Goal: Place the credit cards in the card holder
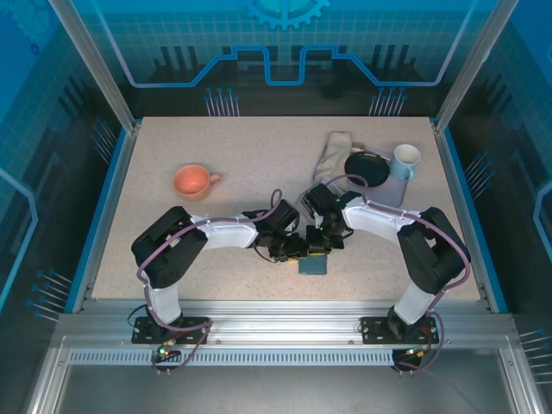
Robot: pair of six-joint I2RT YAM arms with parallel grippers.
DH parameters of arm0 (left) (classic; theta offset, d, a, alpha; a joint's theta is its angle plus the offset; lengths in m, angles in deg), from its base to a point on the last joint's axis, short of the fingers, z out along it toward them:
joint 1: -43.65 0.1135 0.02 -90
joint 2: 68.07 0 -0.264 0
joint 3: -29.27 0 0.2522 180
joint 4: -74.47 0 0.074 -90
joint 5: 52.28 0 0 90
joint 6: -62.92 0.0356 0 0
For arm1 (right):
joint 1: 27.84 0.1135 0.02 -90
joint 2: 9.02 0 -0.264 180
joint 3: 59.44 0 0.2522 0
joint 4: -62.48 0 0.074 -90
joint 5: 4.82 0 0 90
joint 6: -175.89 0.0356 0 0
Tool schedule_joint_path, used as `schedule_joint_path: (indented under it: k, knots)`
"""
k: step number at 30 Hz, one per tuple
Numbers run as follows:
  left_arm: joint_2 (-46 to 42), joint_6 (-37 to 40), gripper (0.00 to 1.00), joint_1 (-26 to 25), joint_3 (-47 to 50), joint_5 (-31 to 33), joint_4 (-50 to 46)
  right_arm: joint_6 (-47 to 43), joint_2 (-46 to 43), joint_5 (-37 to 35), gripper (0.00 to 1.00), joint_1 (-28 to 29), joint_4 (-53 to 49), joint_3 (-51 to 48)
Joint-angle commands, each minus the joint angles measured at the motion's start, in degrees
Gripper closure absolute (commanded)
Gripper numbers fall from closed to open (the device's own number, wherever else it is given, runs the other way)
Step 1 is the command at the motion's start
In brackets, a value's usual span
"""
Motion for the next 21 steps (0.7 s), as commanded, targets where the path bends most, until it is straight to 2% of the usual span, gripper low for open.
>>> schedule_joint_path:
  k: [1, 11, 21]
  knots:
    - [2.0, 0.3, 0.74, -0.7, 1.7, 0.1, -1.1, -0.2, 3.1, -2.4, 1.00, 0.3, -0.4, -1.2]
    - [2.2, 0.3, 0.74, -0.7, 1.8, 0.2, -1.1, -0.7, -2.8, -1.0, 1.00, 0.4, -2.9, 0.0]
    - [2.1, 0.3, 0.74, -0.7, 1.7, 0.3, -1.1, -1.3, -1.0, 0.8, 1.00, 1.4, -2.5, 0.3]
